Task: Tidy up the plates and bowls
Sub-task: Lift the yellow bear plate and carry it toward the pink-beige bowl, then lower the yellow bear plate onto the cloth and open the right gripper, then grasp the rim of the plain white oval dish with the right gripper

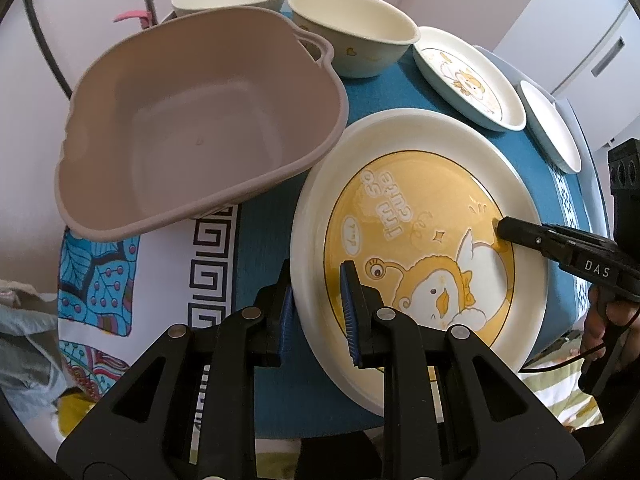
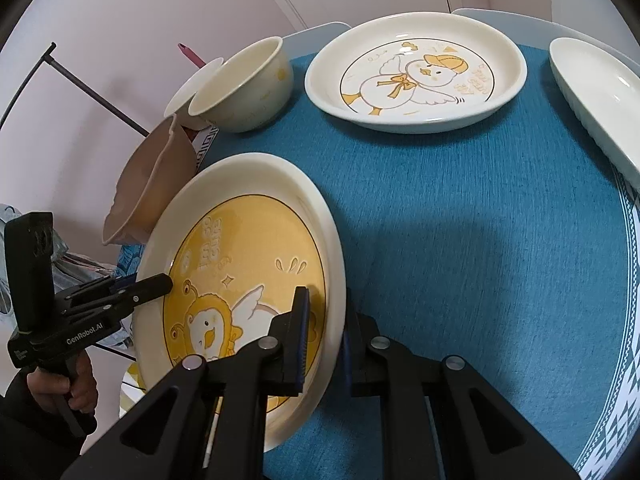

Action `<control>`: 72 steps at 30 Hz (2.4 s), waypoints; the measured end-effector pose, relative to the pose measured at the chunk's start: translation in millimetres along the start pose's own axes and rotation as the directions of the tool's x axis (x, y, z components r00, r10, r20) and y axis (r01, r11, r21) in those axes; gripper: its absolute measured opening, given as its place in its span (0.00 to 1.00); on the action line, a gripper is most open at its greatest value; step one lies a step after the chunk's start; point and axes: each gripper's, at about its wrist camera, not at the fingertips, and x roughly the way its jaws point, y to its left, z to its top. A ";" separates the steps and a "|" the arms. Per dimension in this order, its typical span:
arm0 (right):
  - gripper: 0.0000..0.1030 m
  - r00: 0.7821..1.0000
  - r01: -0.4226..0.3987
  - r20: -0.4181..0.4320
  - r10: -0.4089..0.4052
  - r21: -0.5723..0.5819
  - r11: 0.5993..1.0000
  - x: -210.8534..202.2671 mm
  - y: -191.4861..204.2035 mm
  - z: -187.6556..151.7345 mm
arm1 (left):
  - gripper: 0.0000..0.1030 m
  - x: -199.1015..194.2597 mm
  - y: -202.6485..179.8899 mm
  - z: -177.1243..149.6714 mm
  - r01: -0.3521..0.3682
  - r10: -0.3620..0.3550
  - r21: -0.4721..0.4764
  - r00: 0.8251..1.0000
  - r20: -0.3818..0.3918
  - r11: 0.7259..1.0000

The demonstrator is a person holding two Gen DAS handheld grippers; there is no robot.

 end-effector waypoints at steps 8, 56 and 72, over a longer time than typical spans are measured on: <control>0.25 1.000 -0.009 0.020 0.008 0.034 0.999 -3.6 -2.4 1.6 | 0.73 -0.9 -7.6 -0.3 -0.056 0.056 0.015 0.998 0.000 0.998; 0.93 0.951 0.039 0.241 -0.192 0.525 0.850 -186.0 -215.9 40.1 | 0.95 46.4 -331.6 232.6 0.243 -0.247 0.491 0.967 -0.059 0.836; 0.42 0.944 0.046 0.209 -0.256 0.684 0.728 -126.0 -259.3 40.7 | 0.41 154.8 -326.7 250.2 0.344 -0.229 0.518 0.934 -0.274 0.783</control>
